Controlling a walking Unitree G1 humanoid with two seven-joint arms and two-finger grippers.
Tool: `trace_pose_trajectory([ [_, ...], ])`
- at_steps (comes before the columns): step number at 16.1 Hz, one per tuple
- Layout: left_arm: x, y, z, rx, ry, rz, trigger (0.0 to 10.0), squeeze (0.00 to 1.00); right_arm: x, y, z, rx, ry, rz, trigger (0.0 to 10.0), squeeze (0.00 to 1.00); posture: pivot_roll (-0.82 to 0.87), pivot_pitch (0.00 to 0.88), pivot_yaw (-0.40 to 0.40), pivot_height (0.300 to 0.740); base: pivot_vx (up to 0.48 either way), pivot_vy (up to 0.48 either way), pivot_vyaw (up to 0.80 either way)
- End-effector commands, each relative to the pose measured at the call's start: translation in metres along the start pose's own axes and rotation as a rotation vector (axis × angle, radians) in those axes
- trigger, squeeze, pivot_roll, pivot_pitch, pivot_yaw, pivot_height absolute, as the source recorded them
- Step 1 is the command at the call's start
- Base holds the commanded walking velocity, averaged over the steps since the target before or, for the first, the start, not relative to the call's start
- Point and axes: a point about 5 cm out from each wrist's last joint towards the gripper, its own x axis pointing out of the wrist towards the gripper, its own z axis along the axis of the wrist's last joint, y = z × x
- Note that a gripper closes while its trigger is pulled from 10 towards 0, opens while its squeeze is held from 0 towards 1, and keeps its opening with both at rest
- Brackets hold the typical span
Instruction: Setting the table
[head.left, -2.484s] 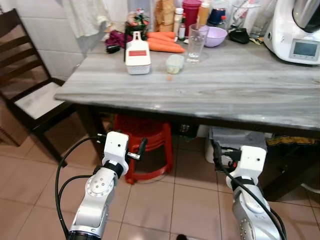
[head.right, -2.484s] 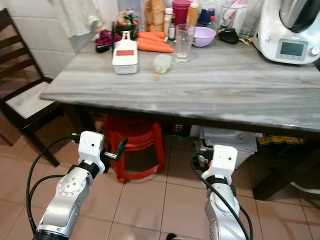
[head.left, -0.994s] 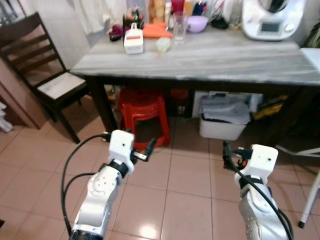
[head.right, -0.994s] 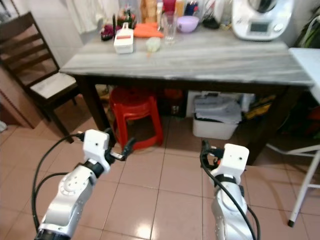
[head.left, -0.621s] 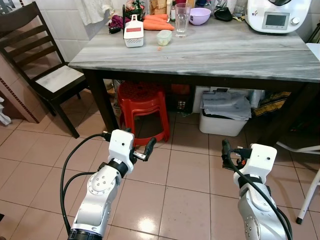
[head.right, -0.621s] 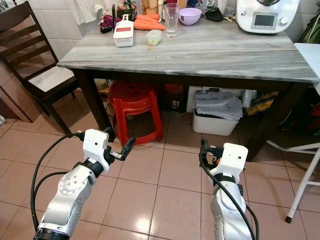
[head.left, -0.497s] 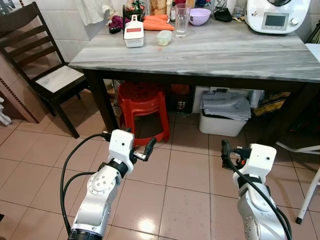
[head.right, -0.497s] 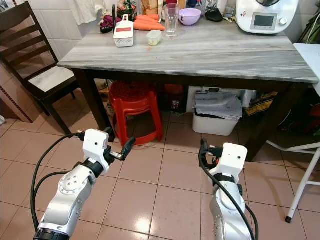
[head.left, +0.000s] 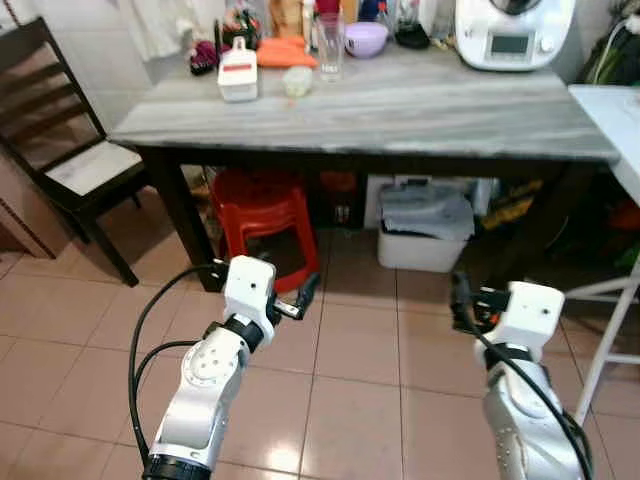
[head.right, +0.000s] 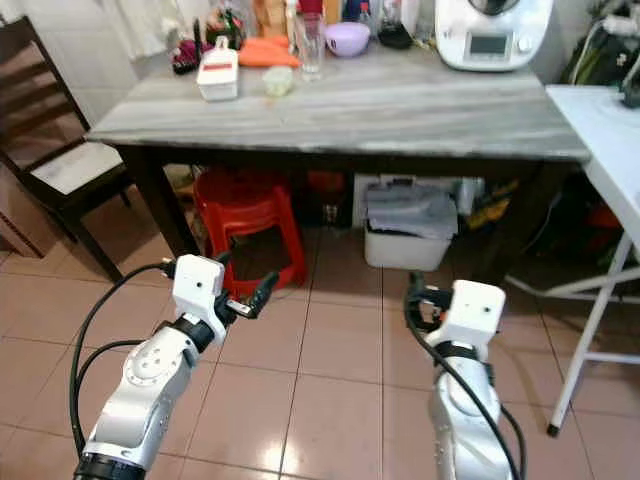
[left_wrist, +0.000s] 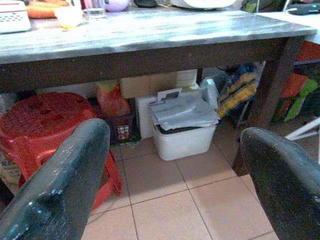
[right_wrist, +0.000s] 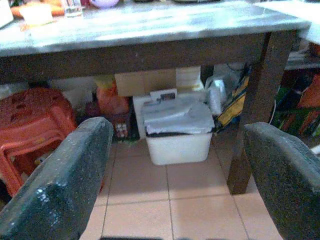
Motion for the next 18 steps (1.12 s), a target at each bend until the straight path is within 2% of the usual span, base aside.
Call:
trace_pose_trajectory([
  [1,-0.0012,0.0046,0.0005,0.002,0.000,0.014,10.0,0.00,-0.0019,0.0051,0.0033,0.013,-0.020,0.011,10.0,0.00,-0.06,0.037,0.029,0.740,0.000,-0.356,0.00],
  [11,0.0008,0.0019,-0.0016,-0.003,0.003,0.010,10.0,0.00,-0.0084,0.0077,0.0035,0.021,-0.032,0.044,10.0,0.00,-0.07,0.039,0.034,0.740,0.000,-0.359,0.00],
  [18,0.0028,-0.0017,-0.0016,-0.012,-0.003,0.007,10.0,0.00,-0.0060,0.0081,0.0080,0.012,-0.044,0.063,10.0,0.00,-0.08,0.041,0.027,0.740,0.000,-0.362,0.00],
])
